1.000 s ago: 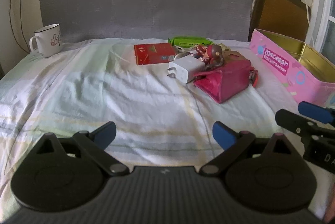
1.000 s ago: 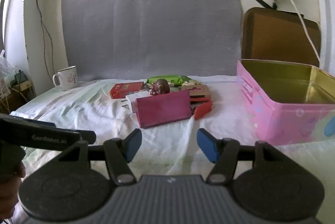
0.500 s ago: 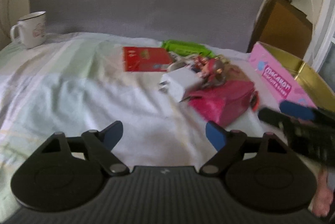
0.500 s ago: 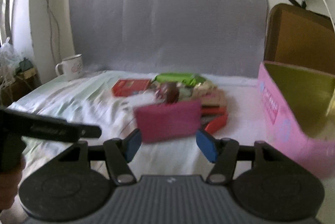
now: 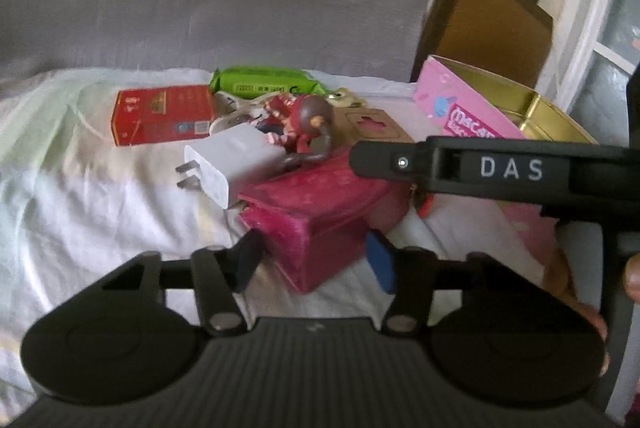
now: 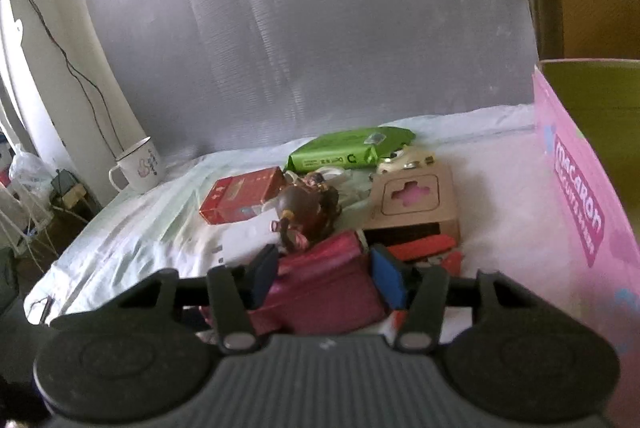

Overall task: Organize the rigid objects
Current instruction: 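Close the left gripper on the pink pouch and lift it, then carry the pink pouch into the pink tin and open the left gripper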

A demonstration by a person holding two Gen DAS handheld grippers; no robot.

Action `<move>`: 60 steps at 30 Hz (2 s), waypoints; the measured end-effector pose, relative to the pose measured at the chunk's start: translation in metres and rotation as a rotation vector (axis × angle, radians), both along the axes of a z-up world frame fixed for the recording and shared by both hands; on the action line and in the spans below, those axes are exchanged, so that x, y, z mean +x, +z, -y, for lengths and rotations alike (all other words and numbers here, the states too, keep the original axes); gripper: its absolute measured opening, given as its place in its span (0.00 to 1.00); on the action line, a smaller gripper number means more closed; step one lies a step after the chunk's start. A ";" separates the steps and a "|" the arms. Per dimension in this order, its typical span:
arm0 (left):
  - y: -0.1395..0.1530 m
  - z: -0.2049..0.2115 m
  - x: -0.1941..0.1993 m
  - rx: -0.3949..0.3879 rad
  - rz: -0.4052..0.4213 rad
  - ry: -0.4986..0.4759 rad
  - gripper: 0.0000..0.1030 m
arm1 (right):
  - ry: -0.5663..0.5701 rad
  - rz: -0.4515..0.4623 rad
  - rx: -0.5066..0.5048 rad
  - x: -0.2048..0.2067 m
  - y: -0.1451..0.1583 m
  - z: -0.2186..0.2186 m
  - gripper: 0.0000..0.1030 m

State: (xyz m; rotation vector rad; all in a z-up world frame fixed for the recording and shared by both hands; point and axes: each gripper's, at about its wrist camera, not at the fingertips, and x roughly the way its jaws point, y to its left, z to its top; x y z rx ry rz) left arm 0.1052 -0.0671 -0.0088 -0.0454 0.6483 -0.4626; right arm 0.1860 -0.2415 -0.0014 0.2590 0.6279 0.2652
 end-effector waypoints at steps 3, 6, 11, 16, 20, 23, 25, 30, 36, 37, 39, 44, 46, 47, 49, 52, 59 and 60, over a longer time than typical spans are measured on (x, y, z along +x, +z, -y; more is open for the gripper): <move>0.006 -0.003 -0.010 -0.015 0.004 -0.044 0.42 | 0.015 -0.012 0.056 -0.016 0.002 0.003 0.39; 0.005 -0.007 -0.021 -0.015 -0.008 -0.080 0.42 | 0.011 -0.022 0.060 -0.032 0.002 0.003 0.38; 0.005 -0.011 -0.051 0.008 0.019 -0.135 0.42 | 0.004 -0.029 0.083 -0.065 0.005 0.003 0.38; 0.004 -0.019 -0.071 -0.007 0.013 -0.179 0.42 | 0.006 -0.031 0.076 -0.095 0.007 0.001 0.38; 0.005 -0.022 -0.083 -0.015 0.013 -0.217 0.42 | 0.004 -0.026 0.063 -0.116 0.010 -0.003 0.38; 0.006 -0.022 -0.090 -0.015 0.019 -0.241 0.43 | -0.004 -0.033 0.071 -0.127 0.011 -0.002 0.38; 0.006 -0.021 -0.094 -0.009 0.028 -0.255 0.46 | -0.007 -0.032 0.070 -0.134 0.011 -0.002 0.39; 0.006 -0.028 -0.095 -0.018 0.010 -0.266 0.67 | 0.017 -0.049 0.074 -0.142 0.006 -0.003 0.42; 0.016 -0.058 -0.103 -0.075 0.012 -0.269 0.80 | 0.070 0.062 -0.087 -0.164 0.021 -0.005 0.76; 0.018 -0.065 -0.102 -0.106 -0.002 -0.265 0.80 | 0.080 0.071 -0.119 -0.166 0.022 -0.005 0.77; 0.023 -0.073 -0.096 -0.156 -0.019 -0.244 0.81 | 0.099 0.076 -0.162 -0.169 0.021 -0.004 0.79; 0.029 -0.068 -0.079 -0.180 -0.069 -0.224 0.81 | 0.164 0.069 -0.234 -0.170 0.016 -0.004 0.86; 0.027 -0.058 -0.074 -0.156 -0.098 -0.224 0.81 | 0.213 0.066 -0.263 -0.166 0.013 -0.008 0.88; 0.025 -0.056 -0.073 -0.148 -0.109 -0.226 0.81 | 0.240 0.065 -0.275 -0.164 0.011 -0.011 0.88; 0.020 -0.048 -0.070 -0.134 -0.136 -0.231 0.81 | 0.302 0.060 -0.301 -0.157 0.007 -0.018 0.89; 0.013 -0.040 -0.066 -0.140 -0.175 -0.237 0.81 | 0.368 0.043 -0.321 -0.145 0.001 -0.027 0.91; 0.005 -0.015 -0.063 -0.096 -0.173 -0.248 0.79 | 0.431 0.012 -0.337 -0.118 -0.016 -0.048 0.91; 0.006 -0.012 -0.063 -0.085 -0.169 -0.247 0.79 | 0.427 0.018 -0.349 -0.118 -0.016 -0.049 0.90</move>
